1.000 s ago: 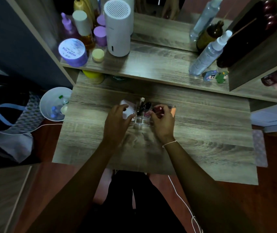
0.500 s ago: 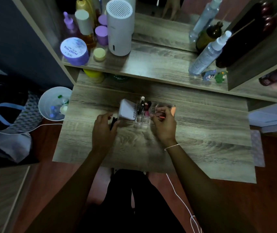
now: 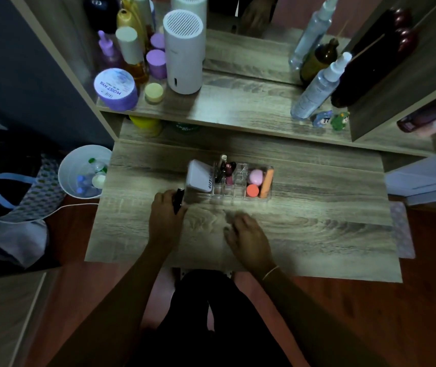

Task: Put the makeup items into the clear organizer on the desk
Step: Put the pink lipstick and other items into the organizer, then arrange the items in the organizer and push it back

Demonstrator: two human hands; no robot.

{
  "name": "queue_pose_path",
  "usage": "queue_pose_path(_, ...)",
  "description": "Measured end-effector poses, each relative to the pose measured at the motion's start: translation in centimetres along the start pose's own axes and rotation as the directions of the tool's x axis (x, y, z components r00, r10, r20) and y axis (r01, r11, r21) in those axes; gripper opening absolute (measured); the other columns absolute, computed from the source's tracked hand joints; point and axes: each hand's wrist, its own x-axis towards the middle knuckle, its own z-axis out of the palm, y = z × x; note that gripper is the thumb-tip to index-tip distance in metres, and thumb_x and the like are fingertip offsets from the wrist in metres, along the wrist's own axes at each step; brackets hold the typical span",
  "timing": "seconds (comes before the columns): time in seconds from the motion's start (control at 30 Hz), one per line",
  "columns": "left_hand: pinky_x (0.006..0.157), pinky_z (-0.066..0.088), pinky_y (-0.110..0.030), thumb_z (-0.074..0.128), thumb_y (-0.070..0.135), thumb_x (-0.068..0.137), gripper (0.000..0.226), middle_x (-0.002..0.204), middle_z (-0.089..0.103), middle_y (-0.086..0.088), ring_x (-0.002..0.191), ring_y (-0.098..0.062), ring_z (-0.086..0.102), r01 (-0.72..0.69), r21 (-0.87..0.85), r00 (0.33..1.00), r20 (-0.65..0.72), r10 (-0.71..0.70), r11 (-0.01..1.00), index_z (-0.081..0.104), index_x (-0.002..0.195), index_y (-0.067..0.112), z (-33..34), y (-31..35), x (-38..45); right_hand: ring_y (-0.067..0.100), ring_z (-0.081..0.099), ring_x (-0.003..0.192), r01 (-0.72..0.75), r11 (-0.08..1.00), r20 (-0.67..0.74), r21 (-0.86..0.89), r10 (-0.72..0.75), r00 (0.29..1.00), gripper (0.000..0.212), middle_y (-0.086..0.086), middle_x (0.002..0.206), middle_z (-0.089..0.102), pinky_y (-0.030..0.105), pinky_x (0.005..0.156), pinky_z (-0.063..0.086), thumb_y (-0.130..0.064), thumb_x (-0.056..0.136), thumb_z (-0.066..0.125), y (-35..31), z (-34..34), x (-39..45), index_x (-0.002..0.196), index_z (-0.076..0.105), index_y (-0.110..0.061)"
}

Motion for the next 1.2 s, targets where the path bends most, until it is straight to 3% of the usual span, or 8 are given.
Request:
queue_pose_path(0.1,0.079,0.043,-0.038,0.066,0.019,0.085,0.04,0.113,0.054,-0.02,0.102,-0.033,0.054,0.005,0.017,1.0,-0.014,-0.005,1.0,0.053,0.12,0.005,-0.1,-0.1,-0.2,0.034,0.059,0.11,0.041,0.991,0.078,-0.124,-0.032,0.996,0.039,0.016,0.123,0.059,0.04,0.092,0.05,-0.025,0.081,0.066,0.6,1.1,-1.0,0.117,0.061,-0.009)
queue_pose_path(0.37,0.073,0.044,-0.037,0.066,0.016,0.08,0.028,0.103,0.061,-0.012,0.089,-0.028,0.059,0.114,-0.114,0.991,-0.061,-0.121,0.987,0.055,0.105,0.011,-0.7,0.3,-2.5,0.035,0.034,0.141,-0.032,0.978,0.129,-0.206,0.059,0.99,0.056,0.017,0.152,0.036,0.052,0.113,0.031,-0.041,0.093,0.052,1.4,1.9,-1.7,0.143,0.042,-0.017)
queue_pose_path(0.43,0.069,0.048,-0.032,0.068,0.016,0.08,0.027,0.099,0.065,-0.006,0.082,-0.021,0.063,0.051,-0.179,0.998,-0.012,-0.055,0.983,0.055,0.103,0.017,-0.8,0.9,-3.2,0.034,0.029,0.143,-0.035,0.978,0.137,-0.206,0.064,0.988,0.058,0.015,0.156,0.031,0.052,0.114,0.026,-0.044,0.095,0.047,1.7,2.0,-1.9,0.147,0.035,-0.021)
queue_pose_path(0.53,0.065,0.044,-0.009,0.072,0.017,0.08,0.028,0.099,0.068,0.006,0.079,-0.001,0.06,-0.08,-0.254,0.995,0.036,0.092,0.964,0.057,0.102,0.025,-0.8,2.6,-3.4,0.034,0.027,0.144,-0.04,0.98,0.146,-0.197,0.069,0.987,0.06,0.015,0.156,0.029,0.052,0.115,0.022,-0.045,0.095,0.048,1.9,2.1,-1.9,0.148,0.033,-0.021)
queue_pose_path(0.73,0.072,0.041,0.001,0.071,0.012,0.081,0.024,0.101,0.068,-0.005,0.086,-0.007,0.059,-0.267,-0.233,0.963,-0.032,0.267,0.935,0.061,0.103,0.011,0.3,6.2,-0.7,0.031,0.027,0.145,-0.059,0.988,0.148,-0.143,0.08,0.986,0.057,0.013,0.157,0.03,0.05,0.116,0.022,-0.045,0.095,0.049,2.3,2.3,-1.7,0.146,0.036,-0.022)
queue_pose_path(0.9,0.076,0.043,-0.022,0.065,0.007,0.085,0.022,0.104,0.067,-0.017,0.092,-0.025,0.063,-0.38,-0.106,0.924,-0.009,0.381,0.919,0.062,0.106,0.001,1.0,7.2,1.2,0.029,0.022,0.147,-0.069,0.99,0.15,-0.121,0.087,0.985,0.059,0.011,0.158,0.026,0.045,0.118,0.011,-0.045,0.095,0.047,2.2,2.1,-1.7,0.148,0.03,-0.025)
queue_pose_path(1.07,0.069,0.042,-0.024,0.064,0.016,0.088,0.024,0.106,0.067,-0.014,0.083,-0.012,0.056,-0.373,-0.082,0.926,0.028,0.377,0.924,0.062,0.109,0.006,1.3,7.2,1.9,0.029,0.019,0.147,-0.076,0.992,0.147,-0.101,0.09,0.985,0.06,0.011,0.159,0.024,0.048,0.118,0.015,-0.045,0.095,0.045,2.1,2.1,-1.8,0.149,0.026,-0.027)
queue_pose_path(1.2,0.067,0.045,-0.03,0.065,0.021,0.086,0.024,0.103,0.067,-0.01,0.081,-0.014,0.057,-0.354,-0.061,0.933,0.051,0.357,0.933,0.062,0.108,0.011,1.5,7.1,2.4,0.031,0.023,0.146,-0.064,0.994,0.135,-0.087,0.076,0.988,0.061,0.012,0.158,0.026,0.05,0.117,0.018,-0.044,0.095,0.048,2.3,2.3,-1.9,0.149,0.027,-0.027)
